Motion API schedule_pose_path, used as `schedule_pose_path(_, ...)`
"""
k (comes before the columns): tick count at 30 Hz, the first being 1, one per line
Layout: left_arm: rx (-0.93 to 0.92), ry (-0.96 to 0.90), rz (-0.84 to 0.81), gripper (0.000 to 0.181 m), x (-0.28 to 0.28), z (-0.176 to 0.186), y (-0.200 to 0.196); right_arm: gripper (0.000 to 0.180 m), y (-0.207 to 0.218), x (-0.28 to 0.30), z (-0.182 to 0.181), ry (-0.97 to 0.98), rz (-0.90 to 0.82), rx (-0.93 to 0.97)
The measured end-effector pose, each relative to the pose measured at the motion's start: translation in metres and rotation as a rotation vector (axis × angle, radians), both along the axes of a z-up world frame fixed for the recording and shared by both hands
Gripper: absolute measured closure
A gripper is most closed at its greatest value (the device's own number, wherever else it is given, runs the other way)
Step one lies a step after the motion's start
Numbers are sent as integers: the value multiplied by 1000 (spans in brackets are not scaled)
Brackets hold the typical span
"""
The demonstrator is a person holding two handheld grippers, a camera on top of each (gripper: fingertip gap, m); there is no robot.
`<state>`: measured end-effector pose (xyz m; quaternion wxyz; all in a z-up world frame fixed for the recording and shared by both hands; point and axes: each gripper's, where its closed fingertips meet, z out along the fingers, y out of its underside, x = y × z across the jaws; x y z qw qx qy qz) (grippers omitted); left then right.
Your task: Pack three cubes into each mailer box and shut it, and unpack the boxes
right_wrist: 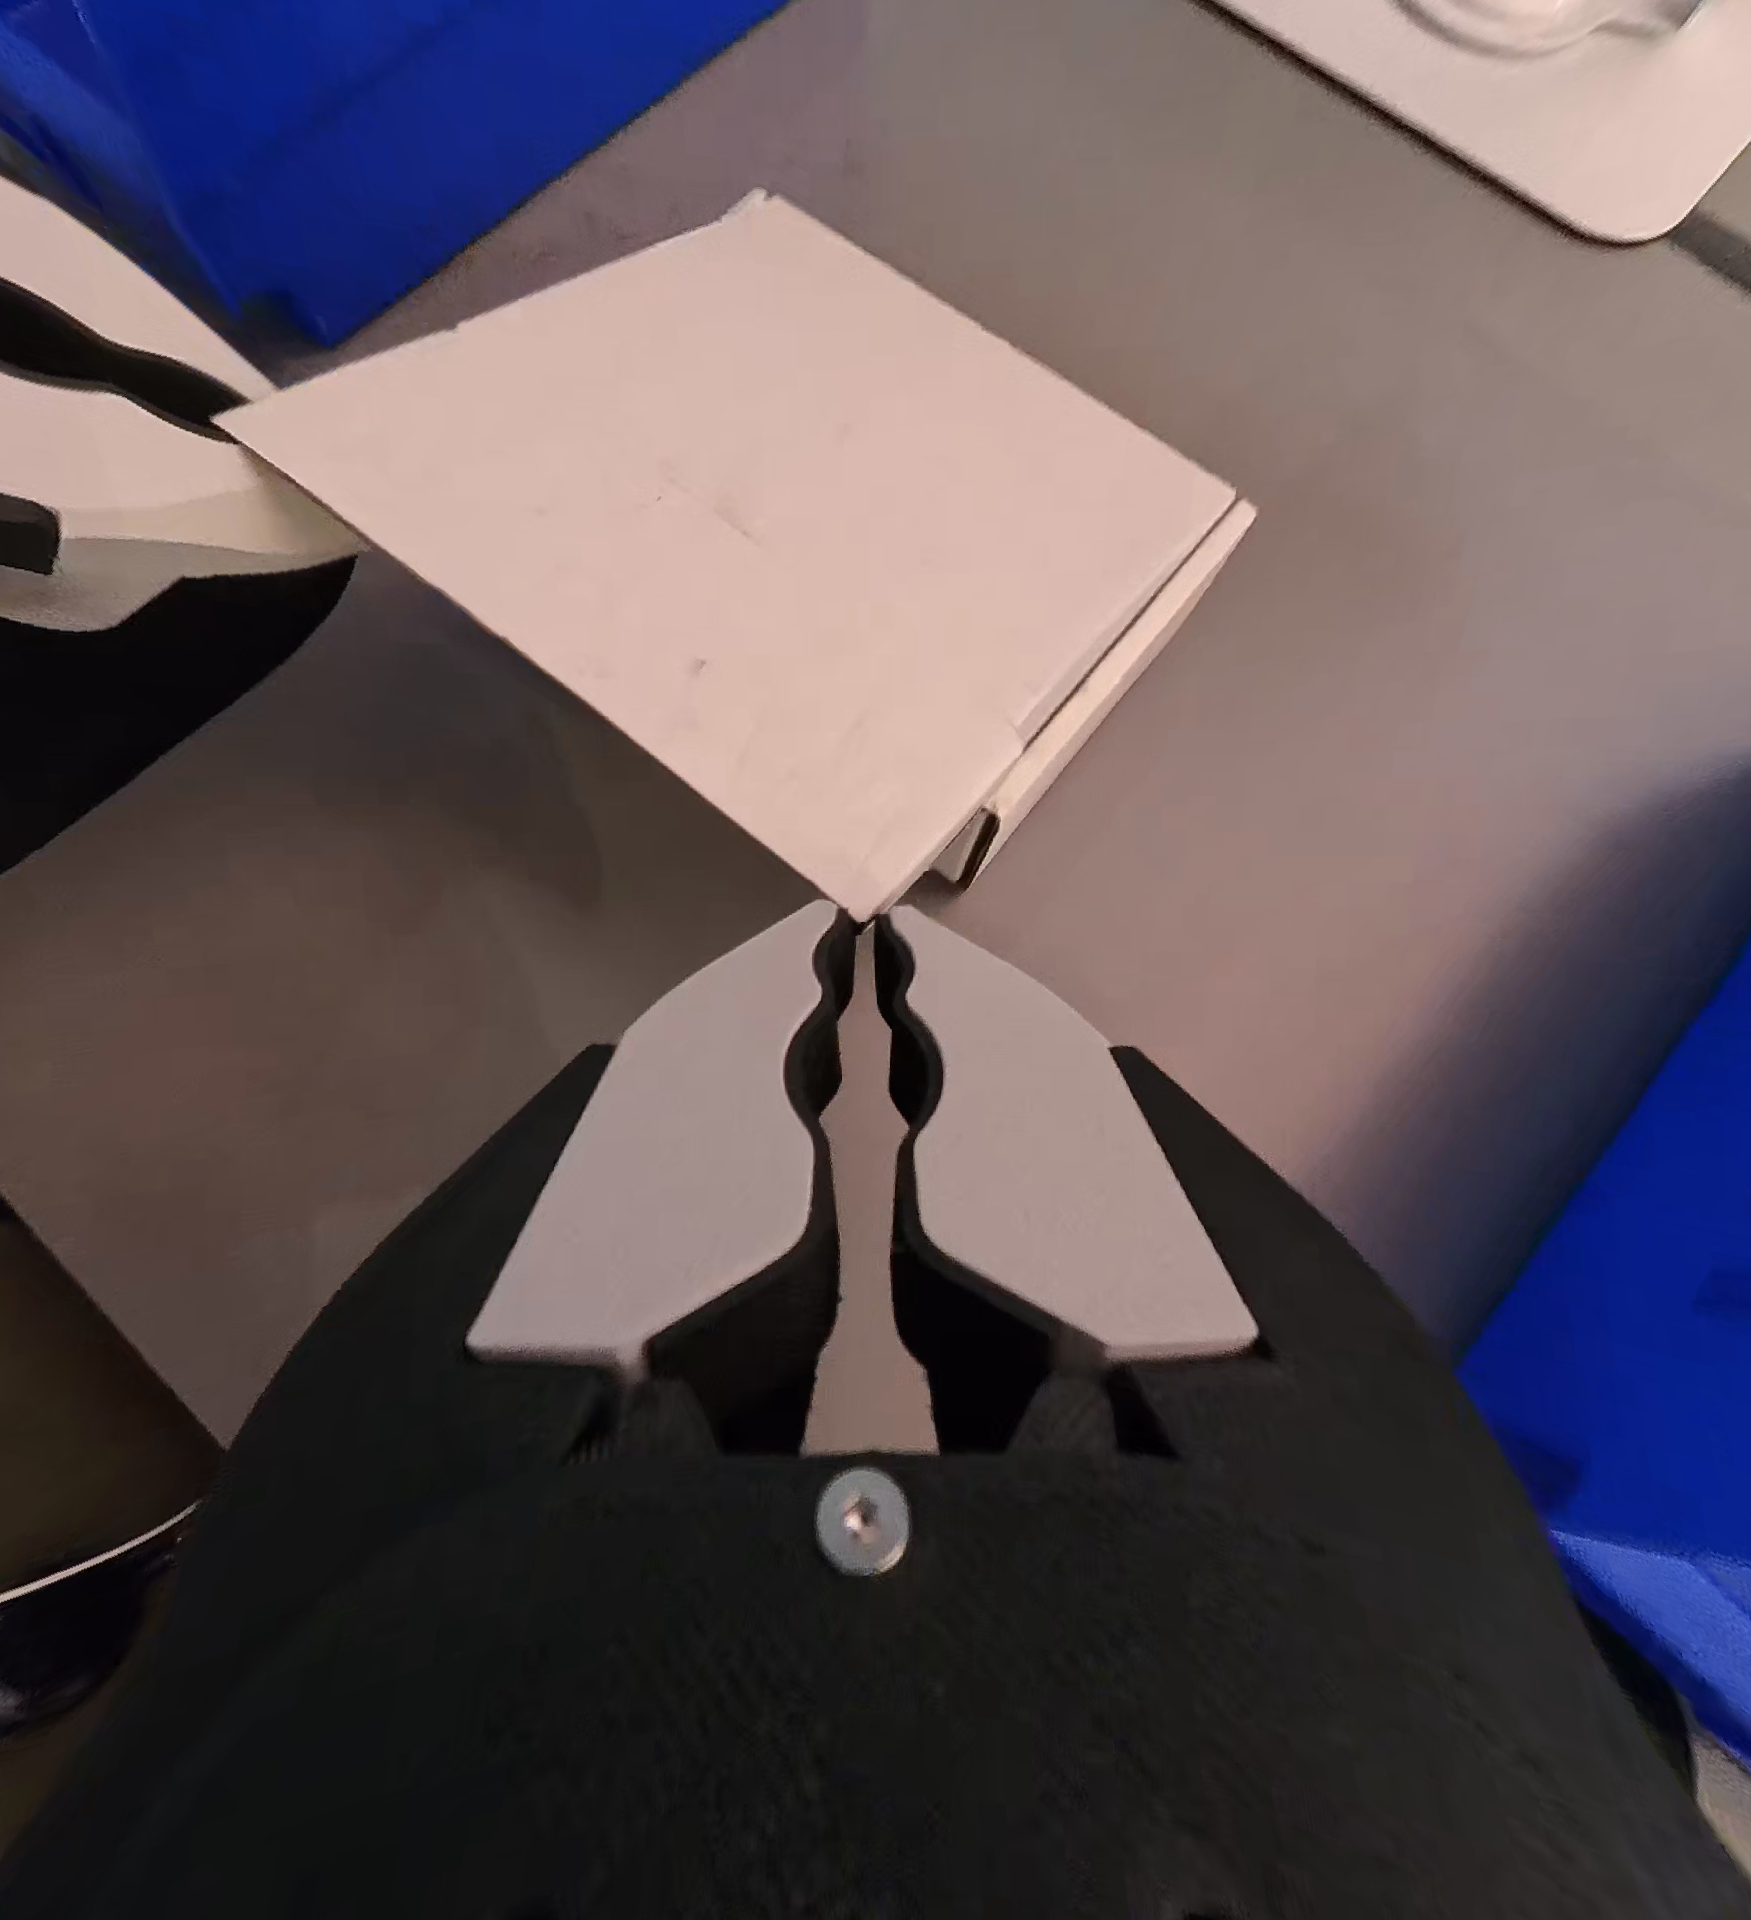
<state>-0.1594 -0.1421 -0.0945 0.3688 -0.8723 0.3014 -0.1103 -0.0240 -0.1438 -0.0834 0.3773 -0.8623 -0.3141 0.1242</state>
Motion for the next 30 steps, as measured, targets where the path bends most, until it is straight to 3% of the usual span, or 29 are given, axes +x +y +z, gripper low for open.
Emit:
schedule_pose_path(1,-8,1,2,174,0,-3,0,175,0,0,-3,1,1,-21)
schedule_pose_path(11,-13,-20,-9,174,1,-23,6,176,7,-1,-22,34,20,-5)
schedule_pose_path(18,-89,-159,-143,147,12,-21,-2,134,1,-8,-19,171,155,-39)
schedule_pose_path(25,-80,-300,-80,140,-1,5,4,133,16,1,13,446,80,-59)
schedule_pose_path(30,-54,-309,-5,139,-3,10,20,130,36,3,10,448,19,-23)
